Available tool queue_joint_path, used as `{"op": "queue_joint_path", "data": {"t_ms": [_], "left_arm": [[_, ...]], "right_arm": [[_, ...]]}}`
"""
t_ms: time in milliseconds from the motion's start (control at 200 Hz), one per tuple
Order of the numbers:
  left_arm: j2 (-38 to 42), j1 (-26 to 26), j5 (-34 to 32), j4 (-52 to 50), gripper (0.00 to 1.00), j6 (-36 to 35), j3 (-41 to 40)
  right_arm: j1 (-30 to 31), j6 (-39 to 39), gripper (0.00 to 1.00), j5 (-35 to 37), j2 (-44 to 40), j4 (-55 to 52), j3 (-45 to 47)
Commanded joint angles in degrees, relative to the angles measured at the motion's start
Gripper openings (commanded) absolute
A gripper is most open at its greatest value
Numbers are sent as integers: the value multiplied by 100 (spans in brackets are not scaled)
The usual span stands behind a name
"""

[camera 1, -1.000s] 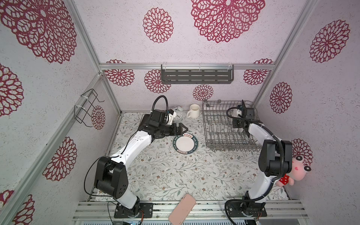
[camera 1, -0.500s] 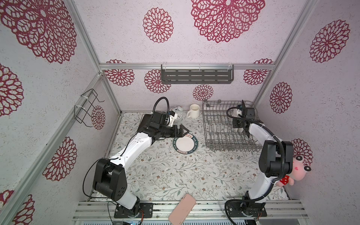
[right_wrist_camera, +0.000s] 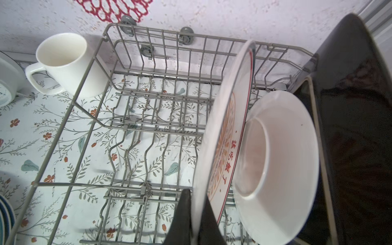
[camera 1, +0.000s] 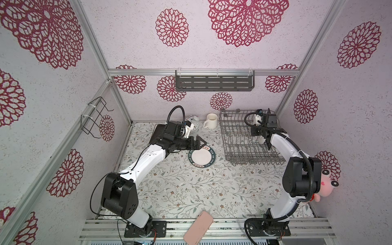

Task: Unload the plates from the dish rack
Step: Pick up the plate from the dish rack.

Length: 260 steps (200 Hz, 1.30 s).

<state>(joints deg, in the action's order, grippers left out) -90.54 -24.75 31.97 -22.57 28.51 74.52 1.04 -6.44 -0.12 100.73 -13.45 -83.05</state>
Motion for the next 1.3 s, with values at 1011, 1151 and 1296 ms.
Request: {"op": "queue_joint_path", "data": {"t_ms": [1011, 1151, 1296], "left_arm": [[917, 144, -577, -79, 97, -437, 159], [1121, 247, -597, 134, 97, -319, 78], [1282, 427, -495, 374, 98, -89, -23]], "right_arm": [[1778, -1251, 0, -555, -1857, 800, 609], [2211, -1583, 0, -460, -2136, 1090, 863], [2735, -2004, 0, -243, -2359, 1332, 1053]]}}
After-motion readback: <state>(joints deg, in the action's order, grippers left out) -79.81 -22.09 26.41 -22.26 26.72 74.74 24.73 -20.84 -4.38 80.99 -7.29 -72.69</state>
